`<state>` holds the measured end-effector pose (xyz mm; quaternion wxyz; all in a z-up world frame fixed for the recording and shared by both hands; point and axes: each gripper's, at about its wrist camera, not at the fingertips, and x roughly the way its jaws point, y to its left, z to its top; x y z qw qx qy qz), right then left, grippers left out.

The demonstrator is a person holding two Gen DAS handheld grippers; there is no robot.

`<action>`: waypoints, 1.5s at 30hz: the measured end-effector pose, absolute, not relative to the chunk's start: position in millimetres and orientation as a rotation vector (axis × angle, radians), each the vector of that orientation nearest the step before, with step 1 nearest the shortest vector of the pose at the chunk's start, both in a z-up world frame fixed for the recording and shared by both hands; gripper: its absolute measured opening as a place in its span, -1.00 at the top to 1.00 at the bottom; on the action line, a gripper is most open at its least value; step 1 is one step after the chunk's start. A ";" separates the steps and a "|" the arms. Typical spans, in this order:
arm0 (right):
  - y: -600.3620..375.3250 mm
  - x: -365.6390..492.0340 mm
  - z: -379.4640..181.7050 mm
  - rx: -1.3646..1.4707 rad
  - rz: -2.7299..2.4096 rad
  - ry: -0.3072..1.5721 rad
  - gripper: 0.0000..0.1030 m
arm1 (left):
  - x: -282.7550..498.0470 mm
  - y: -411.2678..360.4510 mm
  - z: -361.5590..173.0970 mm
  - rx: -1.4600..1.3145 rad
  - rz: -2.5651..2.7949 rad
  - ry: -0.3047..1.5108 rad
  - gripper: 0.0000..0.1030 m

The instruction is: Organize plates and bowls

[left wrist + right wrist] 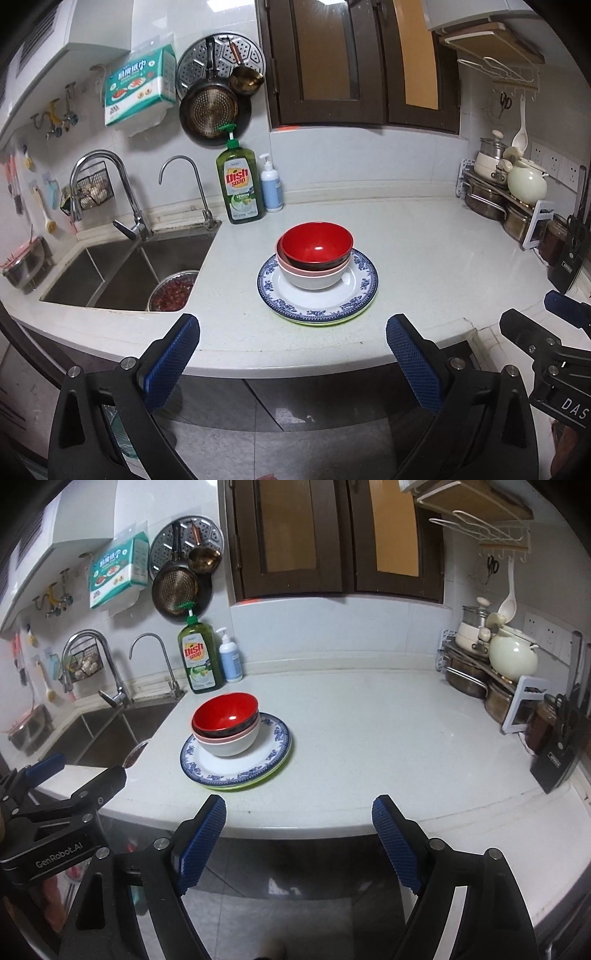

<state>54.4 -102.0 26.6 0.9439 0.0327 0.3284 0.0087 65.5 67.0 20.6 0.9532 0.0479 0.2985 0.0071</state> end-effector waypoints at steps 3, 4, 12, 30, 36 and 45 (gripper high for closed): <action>-103.0 48.1 29.8 0.077 0.019 0.652 -0.60 | 59.5 67.1 24.2 0.104 0.031 0.582 -1.00; -103.1 45.3 30.5 0.077 0.016 0.647 -0.60 | 57.7 67.4 24.9 0.107 0.032 0.575 -1.00; -102.4 33.8 35.7 0.072 0.006 0.620 -0.60 | 50.8 67.6 31.3 0.112 0.019 0.546 -1.00; -100.5 13.5 44.4 0.067 -0.012 0.579 -0.60 | 36.7 71.5 37.8 0.123 0.004 0.517 -1.00; -98.8 10.0 44.9 0.063 -0.009 0.578 -0.60 | 32.0 71.7 37.8 0.118 0.011 0.515 -1.00; -98.8 7.6 44.7 0.057 -0.014 0.579 -0.60 | 30.5 73.4 38.1 0.110 0.017 0.508 -1.00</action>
